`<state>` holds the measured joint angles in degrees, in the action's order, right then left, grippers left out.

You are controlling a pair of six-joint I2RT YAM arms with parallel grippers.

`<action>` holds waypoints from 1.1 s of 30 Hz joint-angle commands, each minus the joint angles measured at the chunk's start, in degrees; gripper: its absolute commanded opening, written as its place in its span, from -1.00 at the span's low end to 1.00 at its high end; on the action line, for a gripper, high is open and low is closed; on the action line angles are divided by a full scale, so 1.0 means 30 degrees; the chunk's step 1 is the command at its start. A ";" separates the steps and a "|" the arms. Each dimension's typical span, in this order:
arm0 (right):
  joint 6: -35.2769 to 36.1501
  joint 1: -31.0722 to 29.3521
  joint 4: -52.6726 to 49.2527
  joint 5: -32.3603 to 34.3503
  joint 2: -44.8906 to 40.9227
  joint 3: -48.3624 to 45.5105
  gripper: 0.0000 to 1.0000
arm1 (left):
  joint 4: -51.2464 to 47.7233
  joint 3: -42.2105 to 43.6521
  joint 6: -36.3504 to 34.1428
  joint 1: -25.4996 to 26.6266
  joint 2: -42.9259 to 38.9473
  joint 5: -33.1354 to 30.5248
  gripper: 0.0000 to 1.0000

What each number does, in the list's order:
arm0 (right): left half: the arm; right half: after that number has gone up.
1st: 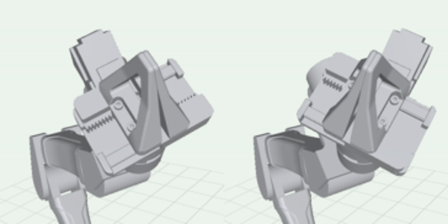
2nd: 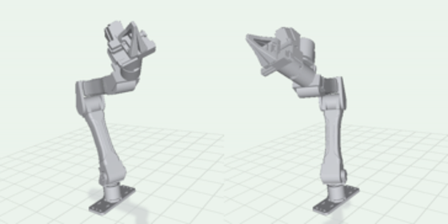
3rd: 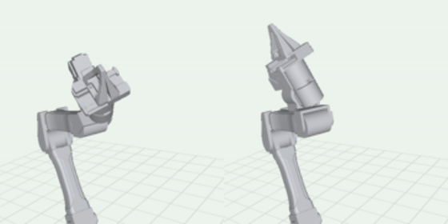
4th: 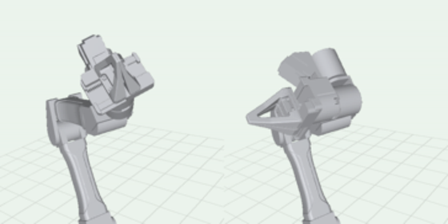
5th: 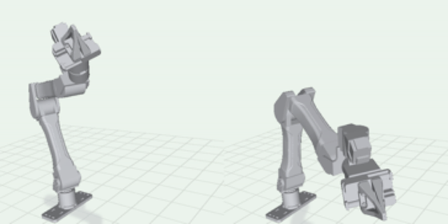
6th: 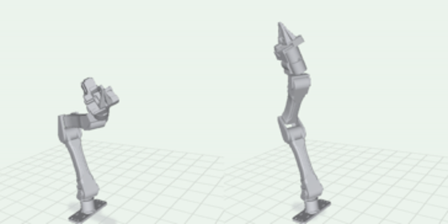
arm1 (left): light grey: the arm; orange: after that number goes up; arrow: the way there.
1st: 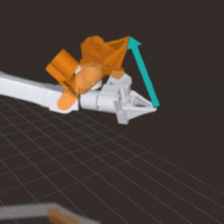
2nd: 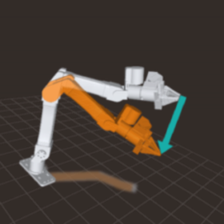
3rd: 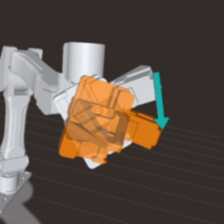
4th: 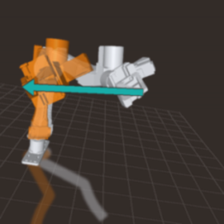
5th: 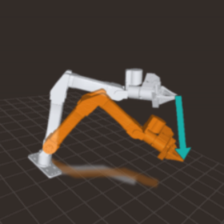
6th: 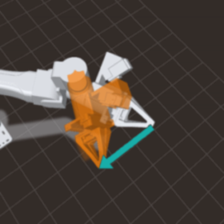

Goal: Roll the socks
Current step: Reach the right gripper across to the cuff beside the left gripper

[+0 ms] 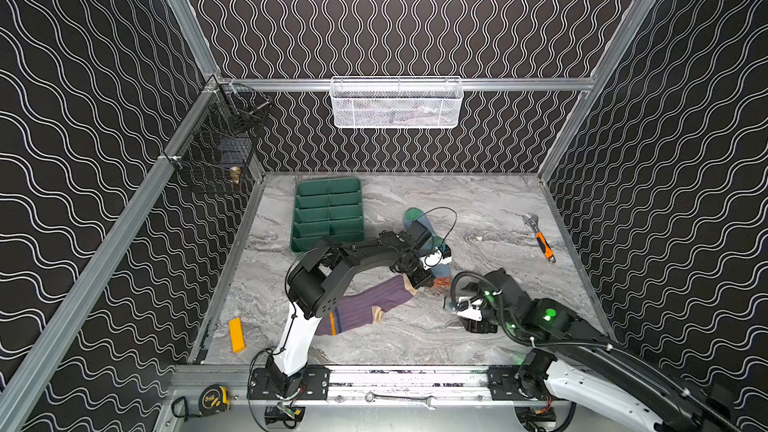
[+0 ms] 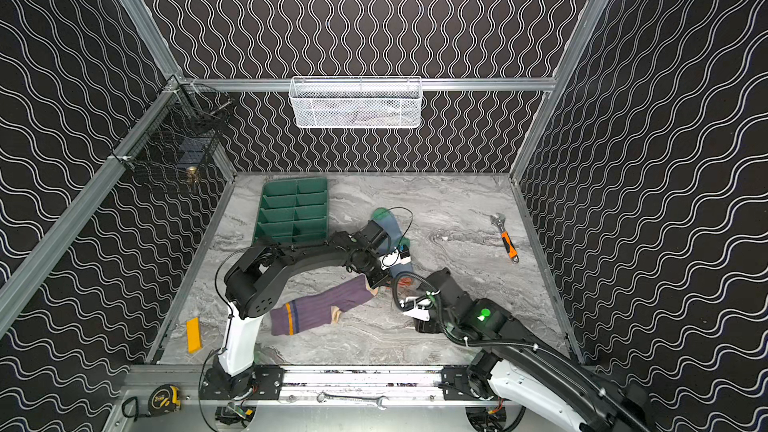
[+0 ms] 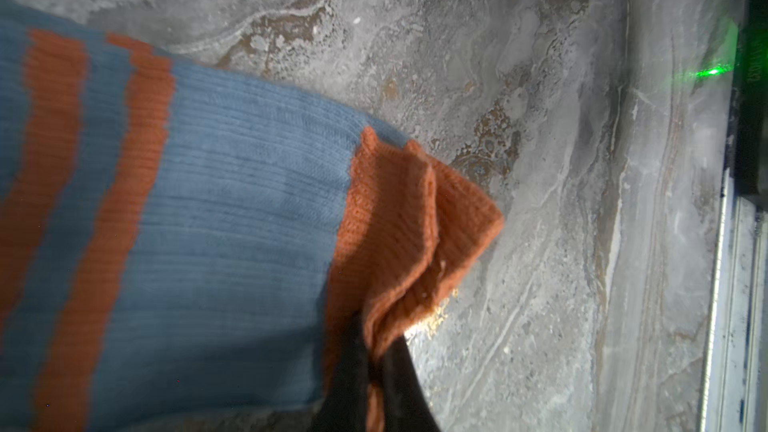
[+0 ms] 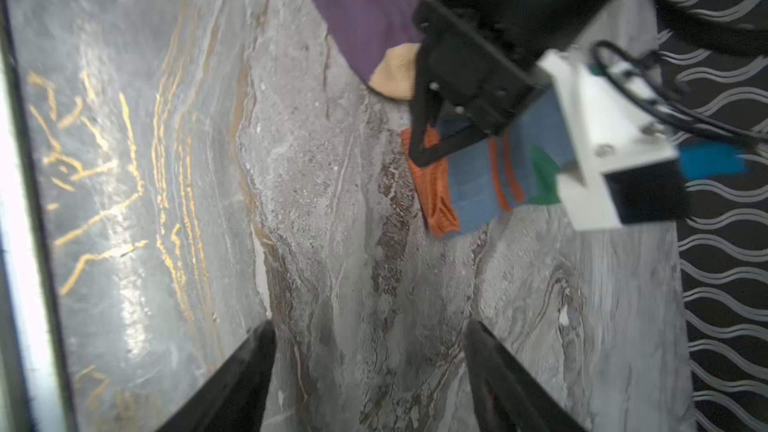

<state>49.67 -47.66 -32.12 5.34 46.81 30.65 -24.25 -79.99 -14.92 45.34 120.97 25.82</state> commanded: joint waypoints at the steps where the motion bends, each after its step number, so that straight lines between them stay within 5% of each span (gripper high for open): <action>1: 0.3167 -0.0413 0.5614 0.1538 0.1249 -0.0866 0.51 | -0.3735 0.0193 0.0329 -0.0232 0.0769 -0.3753 -0.88; 14: 0.5709 0.0956 1.2345 0.1338 0.8521 -0.0933 0.41 | -0.3637 0.0507 0.0501 -0.0378 0.0700 -0.3502 -0.85; 33: 0.4701 0.2784 1.1581 -0.0772 1.2593 0.0485 -0.26 | -0.3238 0.0987 0.0490 -0.0281 -0.0270 -0.3455 -0.87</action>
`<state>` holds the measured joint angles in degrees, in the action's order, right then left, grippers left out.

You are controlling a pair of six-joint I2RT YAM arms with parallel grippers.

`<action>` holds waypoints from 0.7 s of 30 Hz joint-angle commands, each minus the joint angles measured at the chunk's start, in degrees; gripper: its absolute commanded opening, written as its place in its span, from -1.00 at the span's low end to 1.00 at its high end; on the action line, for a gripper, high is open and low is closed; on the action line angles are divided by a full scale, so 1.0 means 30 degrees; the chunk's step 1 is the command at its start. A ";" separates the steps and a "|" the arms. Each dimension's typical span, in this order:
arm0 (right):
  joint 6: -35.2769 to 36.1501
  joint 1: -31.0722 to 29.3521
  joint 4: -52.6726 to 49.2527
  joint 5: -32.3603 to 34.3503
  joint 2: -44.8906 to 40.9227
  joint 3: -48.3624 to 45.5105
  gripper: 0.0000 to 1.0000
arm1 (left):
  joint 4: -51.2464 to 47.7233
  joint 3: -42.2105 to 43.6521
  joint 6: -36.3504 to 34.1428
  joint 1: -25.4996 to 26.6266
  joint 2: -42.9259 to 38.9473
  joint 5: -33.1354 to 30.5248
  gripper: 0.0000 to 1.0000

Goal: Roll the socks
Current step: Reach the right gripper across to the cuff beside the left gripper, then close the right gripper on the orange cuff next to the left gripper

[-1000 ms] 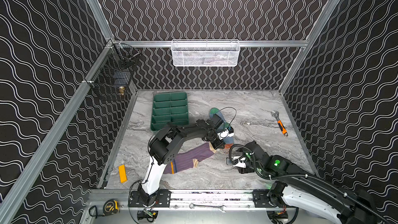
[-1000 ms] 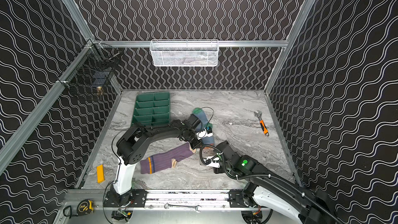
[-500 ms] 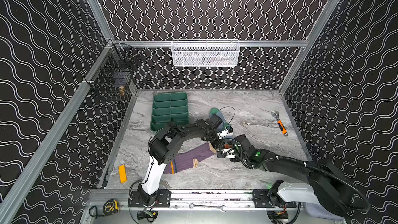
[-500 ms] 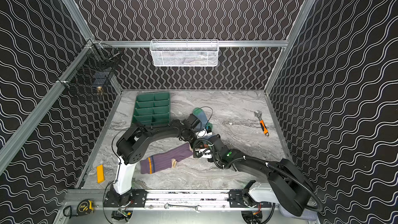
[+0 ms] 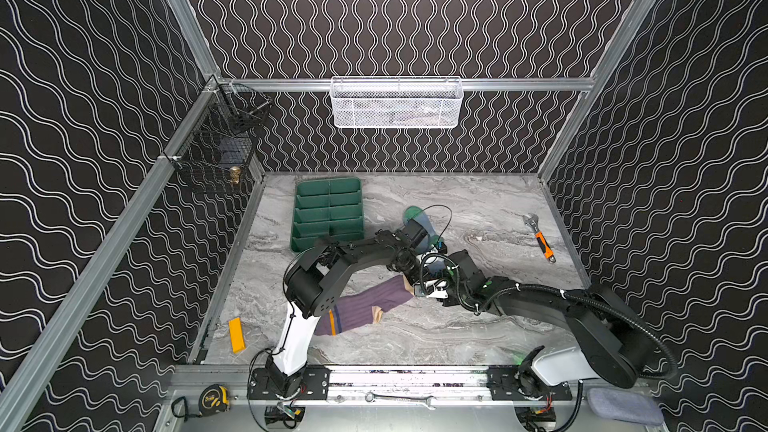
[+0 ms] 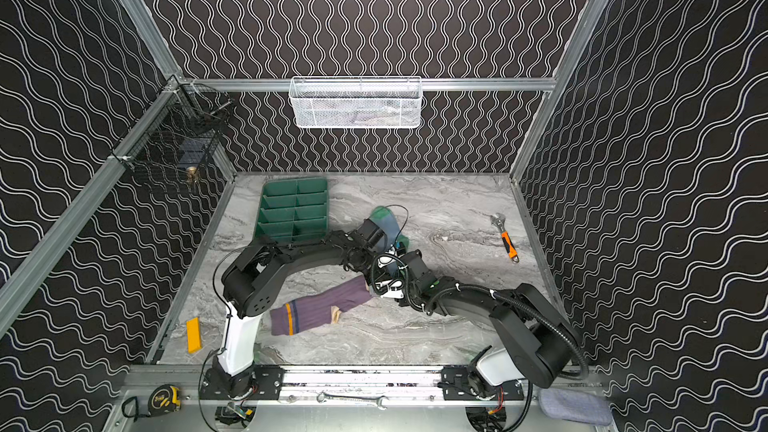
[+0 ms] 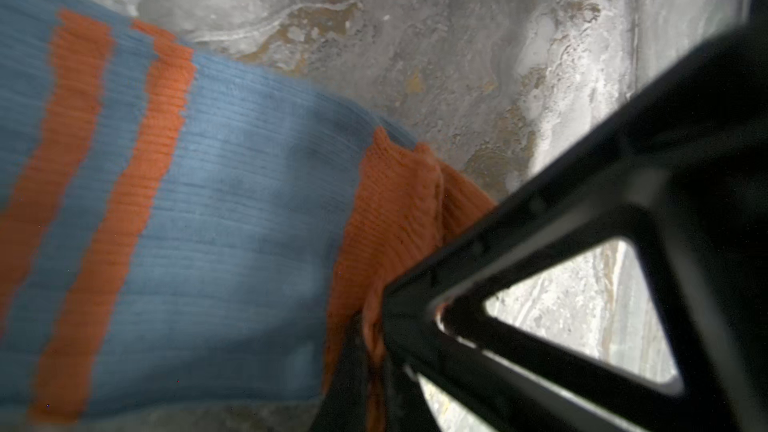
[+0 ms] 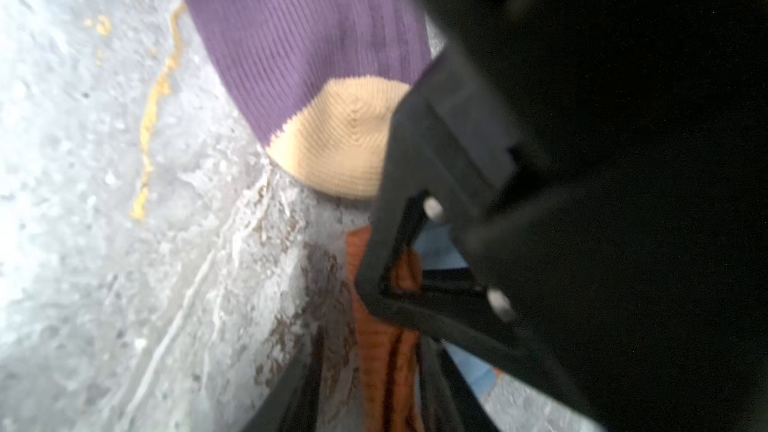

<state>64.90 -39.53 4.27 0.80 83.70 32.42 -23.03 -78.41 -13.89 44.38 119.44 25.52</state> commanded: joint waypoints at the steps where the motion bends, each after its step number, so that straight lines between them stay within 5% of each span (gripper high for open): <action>1: -0.0339 0.0094 -0.0567 0.0636 0.0347 -0.0195 -0.29 | -0.3558 0.0542 0.0150 0.0069 0.0083 -0.3284 -0.87; 17: -0.0358 0.0621 -0.0701 -0.0158 -0.0207 -0.0873 -0.83 | -0.2131 0.2248 0.0323 0.1427 -0.1405 -0.3701 -0.67; 18: -0.0427 0.0622 -0.0584 -0.0154 -0.0277 -0.0891 -0.80 | -0.1961 0.2367 0.0383 0.1480 -0.1565 -0.3743 -0.67; 21: -0.0831 0.0633 -0.0135 0.0188 -0.0655 -0.0906 -0.08 | -0.1670 0.2637 0.0404 0.1496 -0.1843 -0.3744 -0.73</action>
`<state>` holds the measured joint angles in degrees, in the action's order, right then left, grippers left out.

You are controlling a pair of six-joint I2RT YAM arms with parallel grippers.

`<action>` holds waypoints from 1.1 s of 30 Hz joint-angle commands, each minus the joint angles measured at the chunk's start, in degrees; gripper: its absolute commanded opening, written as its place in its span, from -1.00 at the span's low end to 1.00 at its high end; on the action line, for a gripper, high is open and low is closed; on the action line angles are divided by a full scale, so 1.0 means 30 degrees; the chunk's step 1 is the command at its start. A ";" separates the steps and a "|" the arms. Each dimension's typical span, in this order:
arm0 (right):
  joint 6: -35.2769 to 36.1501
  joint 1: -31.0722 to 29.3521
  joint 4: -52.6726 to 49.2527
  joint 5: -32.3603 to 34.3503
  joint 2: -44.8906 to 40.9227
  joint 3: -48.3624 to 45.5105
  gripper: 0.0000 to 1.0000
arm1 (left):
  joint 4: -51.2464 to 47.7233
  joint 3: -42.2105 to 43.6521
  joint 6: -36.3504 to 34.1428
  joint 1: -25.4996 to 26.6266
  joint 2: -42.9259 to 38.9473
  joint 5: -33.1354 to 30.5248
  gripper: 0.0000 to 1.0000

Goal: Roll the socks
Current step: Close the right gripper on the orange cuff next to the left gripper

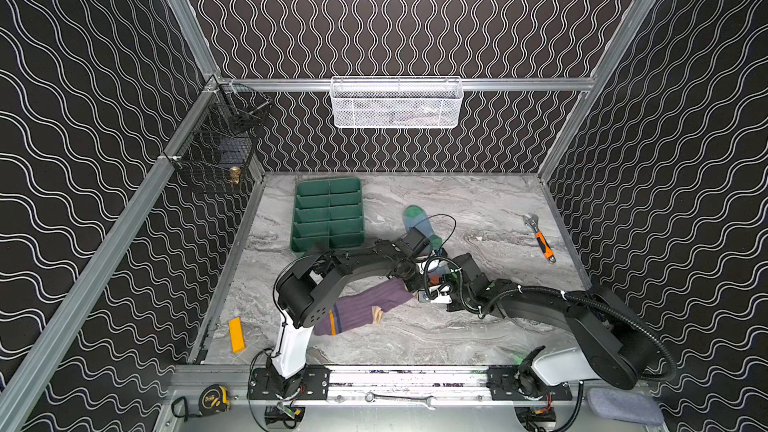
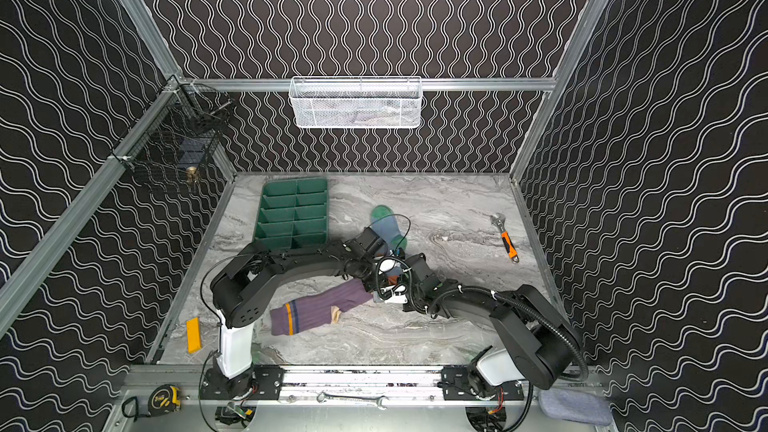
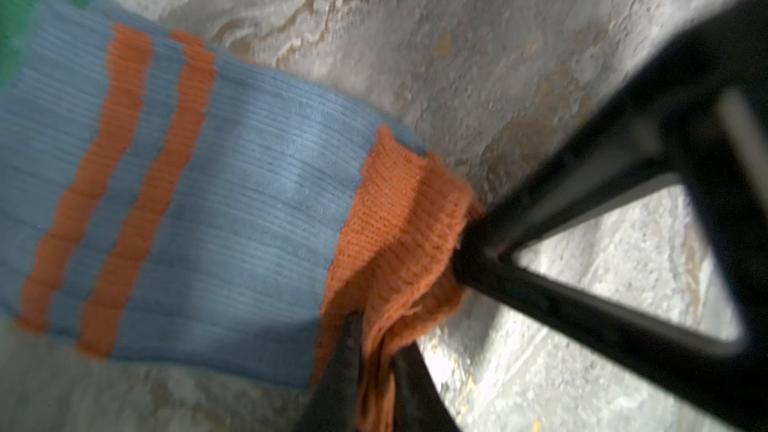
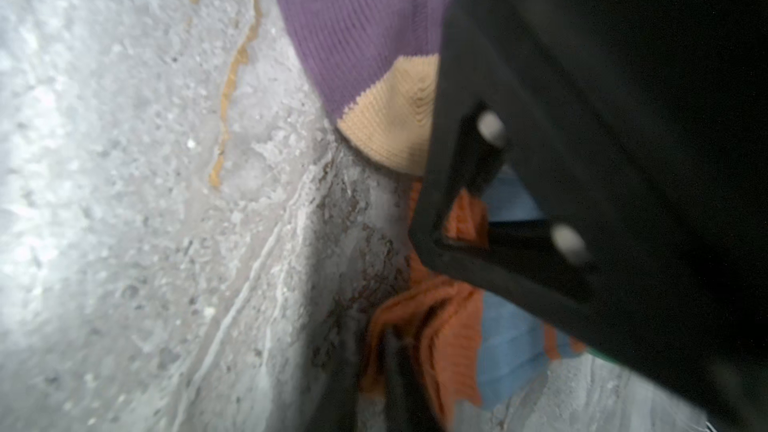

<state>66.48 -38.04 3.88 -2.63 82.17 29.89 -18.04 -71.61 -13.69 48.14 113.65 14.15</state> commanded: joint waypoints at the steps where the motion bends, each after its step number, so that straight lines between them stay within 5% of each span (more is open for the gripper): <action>1: -0.1406 0.0142 -0.0046 0.1400 -0.0394 -0.0042 0.04 | -0.3353 0.0375 0.0329 0.0257 0.0131 0.0007 -0.76; 7: -0.1072 0.0142 -0.0057 0.1164 -0.1874 -0.1047 0.41 | -0.3677 0.0054 0.0333 0.0242 0.0615 0.0419 -0.91; 15: -0.2248 0.0476 0.1243 0.0895 -0.1477 -0.0926 0.47 | -0.3785 0.0053 0.0333 0.0259 0.0673 0.0736 -1.00; 33: -0.3222 0.1181 0.0761 0.0392 0.1506 0.0496 -0.37 | -0.3932 0.0111 0.0141 0.0301 0.0527 0.0877 -1.00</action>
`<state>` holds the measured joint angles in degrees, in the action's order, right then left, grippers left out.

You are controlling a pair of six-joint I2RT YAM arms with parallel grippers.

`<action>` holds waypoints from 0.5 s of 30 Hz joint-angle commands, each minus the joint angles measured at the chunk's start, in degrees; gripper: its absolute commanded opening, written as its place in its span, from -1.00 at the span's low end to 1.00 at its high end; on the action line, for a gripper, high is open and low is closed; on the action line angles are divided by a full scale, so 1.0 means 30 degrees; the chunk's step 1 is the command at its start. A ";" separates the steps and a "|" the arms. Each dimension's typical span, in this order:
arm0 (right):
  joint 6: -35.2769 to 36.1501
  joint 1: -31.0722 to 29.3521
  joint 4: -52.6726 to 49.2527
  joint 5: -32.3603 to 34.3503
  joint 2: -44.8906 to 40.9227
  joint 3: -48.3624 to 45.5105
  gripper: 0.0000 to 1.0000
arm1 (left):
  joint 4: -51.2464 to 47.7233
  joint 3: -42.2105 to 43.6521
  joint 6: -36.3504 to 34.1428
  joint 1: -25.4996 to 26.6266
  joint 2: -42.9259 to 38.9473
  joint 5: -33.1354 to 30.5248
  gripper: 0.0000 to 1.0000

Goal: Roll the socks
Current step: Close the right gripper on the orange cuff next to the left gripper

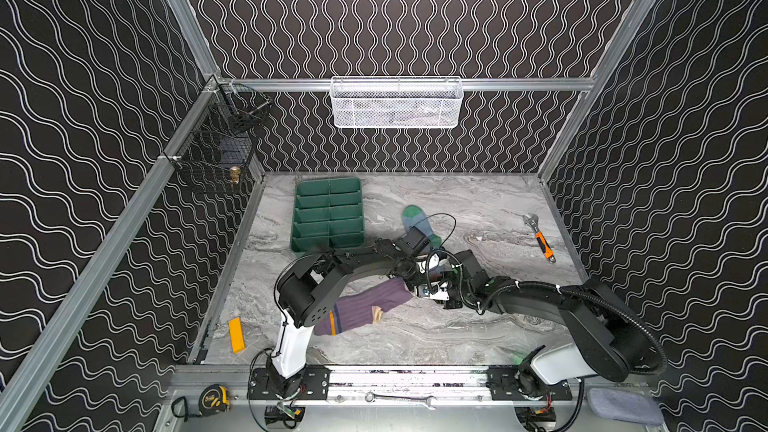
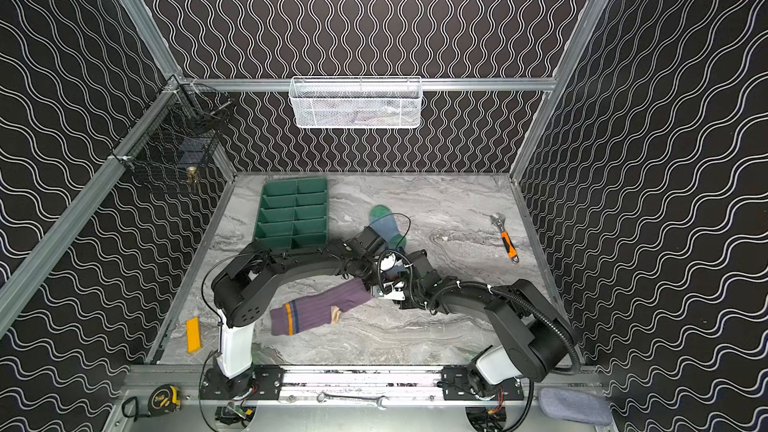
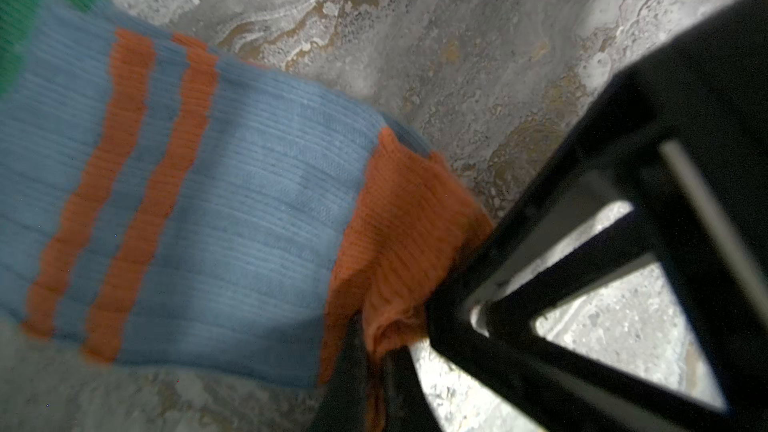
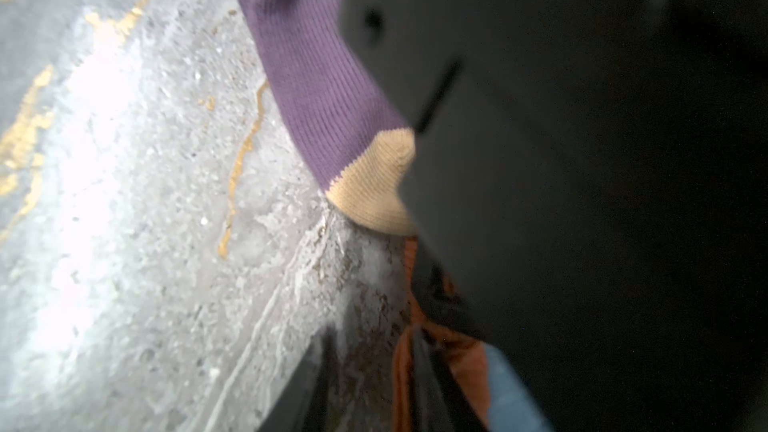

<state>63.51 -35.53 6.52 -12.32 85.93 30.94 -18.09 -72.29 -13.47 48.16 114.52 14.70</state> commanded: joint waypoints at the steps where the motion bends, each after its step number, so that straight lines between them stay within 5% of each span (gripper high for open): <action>1: -0.2189 0.0386 -0.0041 0.3641 0.0194 0.0102 -0.38 | -0.3895 0.0359 0.0061 0.0322 0.0209 0.0670 -1.00; 9: -0.1697 0.0620 0.1130 0.4221 -0.2542 -0.1290 0.26 | -0.4105 0.0252 -0.0018 0.0354 0.0637 0.0513 -1.00; 15: -0.1465 0.1055 0.2013 0.3989 -0.4033 -0.2771 0.41 | -0.4078 0.0215 0.0055 0.0405 0.0532 0.0963 -1.00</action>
<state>60.45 -32.93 10.57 -3.68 74.50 23.77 -17.91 -72.71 -12.49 48.97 115.15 16.40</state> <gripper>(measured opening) 0.702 0.079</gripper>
